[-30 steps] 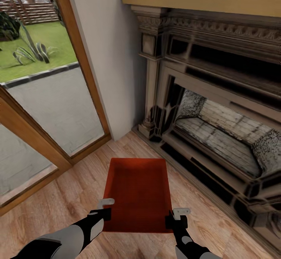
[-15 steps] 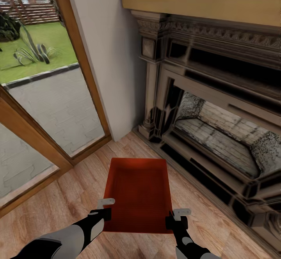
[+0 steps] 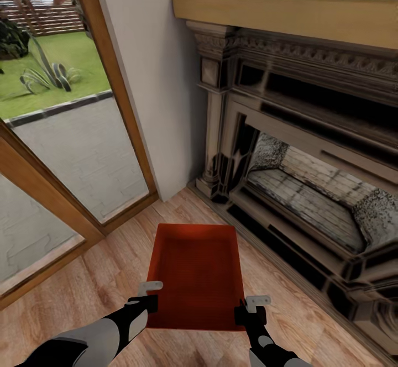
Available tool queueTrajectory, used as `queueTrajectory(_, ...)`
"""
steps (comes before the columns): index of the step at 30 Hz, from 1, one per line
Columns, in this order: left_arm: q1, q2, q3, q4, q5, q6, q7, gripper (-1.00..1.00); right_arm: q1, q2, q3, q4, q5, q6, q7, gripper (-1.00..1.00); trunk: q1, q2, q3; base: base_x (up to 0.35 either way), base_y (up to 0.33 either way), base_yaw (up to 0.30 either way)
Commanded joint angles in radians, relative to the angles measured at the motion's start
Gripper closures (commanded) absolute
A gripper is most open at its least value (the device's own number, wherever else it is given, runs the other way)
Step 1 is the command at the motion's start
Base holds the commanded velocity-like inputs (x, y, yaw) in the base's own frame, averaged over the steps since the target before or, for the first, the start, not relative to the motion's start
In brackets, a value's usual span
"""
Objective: Move the two storage containers from the living room to the garage. In the garage, place one container on the floor and stack the other container on top of it (either order is fine).
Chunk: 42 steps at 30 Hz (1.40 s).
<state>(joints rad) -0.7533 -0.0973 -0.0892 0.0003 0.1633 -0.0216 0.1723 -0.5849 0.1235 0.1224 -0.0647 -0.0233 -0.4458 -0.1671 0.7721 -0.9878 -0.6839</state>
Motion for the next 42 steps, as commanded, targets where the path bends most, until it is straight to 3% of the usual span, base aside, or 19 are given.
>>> queueTrajectory(1, 0.000, 0.003, 0.006, 0.001, 0.012, -0.003, 0.021, 1.00, -0.001, 0.000, -0.056, -0.003, 0.029, -0.036, -0.003, 1.00, -0.004, 0.007, 0.003, 0.000, 0.000, 0.000)
queueTrajectory(6, 0.000, 0.003, 0.006, 0.001, 0.012, -0.003, 0.021, 1.00, -0.001, -0.004, -0.056, -0.003, 0.028, -0.023, -0.002, 1.00, -0.023, 0.042, 0.018, 0.000, 0.000, 0.000)
queueTrajectory(13, 0.000, 0.004, 0.006, 0.001, 0.012, -0.003, 0.021, 1.00, -0.001, -0.007, -0.056, -0.003, 0.021, 0.069, 0.004, 1.00, -0.050, 0.091, 0.040, 0.000, 0.000, 0.000)
queueTrajectory(38, 0.000, 0.004, 0.006, 0.001, 0.012, -0.003, 0.022, 1.00, -0.001, -0.008, -0.061, -0.006, 0.019, 0.058, 0.004, 1.00, -0.146, 0.266, 0.118, 0.000, 0.000, 0.000)
queueTrajectory(39, 0.000, -0.001, 0.005, 0.001, 0.015, 0.037, 0.022, 1.00, -0.001, 0.001, -0.030, -0.003, 0.037, 0.066, 0.002, 1.00, -0.146, 0.266, 0.118, 0.000, 0.000, 0.000)
queueTrajectory(42, 0.002, 0.001, -0.016, -0.001, 0.035, 0.040, 0.020, 1.00, -0.001, 0.005, -0.047, 0.002, 0.072, 0.065, -0.006, 1.00, -0.146, 0.266, 0.118, 0.000, 0.000, 0.000)
